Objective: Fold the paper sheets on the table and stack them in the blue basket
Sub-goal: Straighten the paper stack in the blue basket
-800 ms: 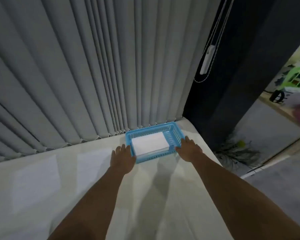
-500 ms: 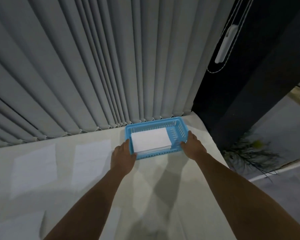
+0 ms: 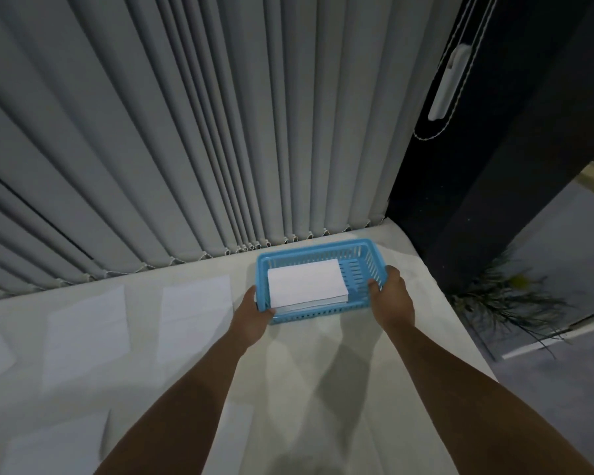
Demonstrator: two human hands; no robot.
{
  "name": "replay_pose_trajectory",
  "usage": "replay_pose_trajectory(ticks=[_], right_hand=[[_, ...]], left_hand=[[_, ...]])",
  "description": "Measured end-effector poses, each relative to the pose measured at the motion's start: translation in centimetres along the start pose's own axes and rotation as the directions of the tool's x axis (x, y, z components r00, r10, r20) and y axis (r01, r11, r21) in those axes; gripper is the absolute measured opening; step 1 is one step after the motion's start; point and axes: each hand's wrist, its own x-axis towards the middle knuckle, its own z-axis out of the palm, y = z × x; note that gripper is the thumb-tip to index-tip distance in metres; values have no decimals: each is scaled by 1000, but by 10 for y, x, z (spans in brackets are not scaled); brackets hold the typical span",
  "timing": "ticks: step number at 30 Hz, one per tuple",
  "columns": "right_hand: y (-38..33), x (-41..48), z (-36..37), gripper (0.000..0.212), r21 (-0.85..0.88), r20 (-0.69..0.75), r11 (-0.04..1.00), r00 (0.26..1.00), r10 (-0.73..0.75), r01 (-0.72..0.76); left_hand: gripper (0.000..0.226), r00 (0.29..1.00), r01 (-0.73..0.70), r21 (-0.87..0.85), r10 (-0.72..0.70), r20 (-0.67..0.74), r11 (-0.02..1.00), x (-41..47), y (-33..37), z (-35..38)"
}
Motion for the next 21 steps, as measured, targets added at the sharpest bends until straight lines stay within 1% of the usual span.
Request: replay_pose_trajectory(ticks=[3,7,10,13,17,21], right_hand=[[8,-30,-6,38,-18,-44,1000,999,-7,6],[19,-82,-8,42,51,-107,998,994,28,-22],[28,-123,-6,46,110,-140,991,986,89,-74],[35,-162,1,50,163,-172,978,972,158,-131],[42,-209,13,55,238,-240,953,939,246,-189],[43,-243,23,60,304,-239,923,920,312,-234]], left_hand=[[79,999,-16,-45,18,47,999,-16,-7,-3],[73,994,-59,-66,65,82,996,-35,-12,-11],[74,988,-33,-130,52,144,991,-50,-20,-18],[73,981,-22,-157,52,188,987,-66,-33,-21],[73,977,-64,-129,88,196,990,-79,-48,-21],[66,983,-112,-87,123,138,990,-86,-57,-22]])
